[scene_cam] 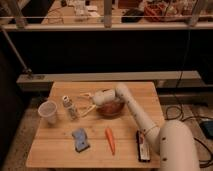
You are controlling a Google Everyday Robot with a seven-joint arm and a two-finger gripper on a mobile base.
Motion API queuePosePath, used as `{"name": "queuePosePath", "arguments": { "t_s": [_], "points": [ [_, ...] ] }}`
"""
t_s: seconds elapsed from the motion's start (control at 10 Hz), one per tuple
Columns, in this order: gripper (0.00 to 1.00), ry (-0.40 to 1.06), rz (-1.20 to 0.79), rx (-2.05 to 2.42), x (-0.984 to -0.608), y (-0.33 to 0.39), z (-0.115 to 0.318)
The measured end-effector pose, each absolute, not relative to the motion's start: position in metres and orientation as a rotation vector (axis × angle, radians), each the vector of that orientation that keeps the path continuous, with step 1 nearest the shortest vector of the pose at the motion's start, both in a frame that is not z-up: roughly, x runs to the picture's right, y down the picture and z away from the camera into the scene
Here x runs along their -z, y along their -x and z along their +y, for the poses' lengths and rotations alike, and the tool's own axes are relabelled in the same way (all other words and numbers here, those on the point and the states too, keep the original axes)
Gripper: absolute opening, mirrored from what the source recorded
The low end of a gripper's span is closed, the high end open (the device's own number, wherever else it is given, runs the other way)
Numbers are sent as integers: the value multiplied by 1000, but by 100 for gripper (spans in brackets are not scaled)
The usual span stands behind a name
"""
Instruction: Stand the bottle upright
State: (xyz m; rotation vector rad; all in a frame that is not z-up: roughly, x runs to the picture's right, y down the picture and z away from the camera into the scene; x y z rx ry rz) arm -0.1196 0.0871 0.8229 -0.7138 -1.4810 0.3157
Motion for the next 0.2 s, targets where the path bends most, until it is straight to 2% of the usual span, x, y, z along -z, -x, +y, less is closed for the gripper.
{"name": "queuePosePath", "arguments": {
  "t_s": [0.2],
  "points": [
    [74, 656, -1431, -323, -823, 98, 76]
  ]
}}
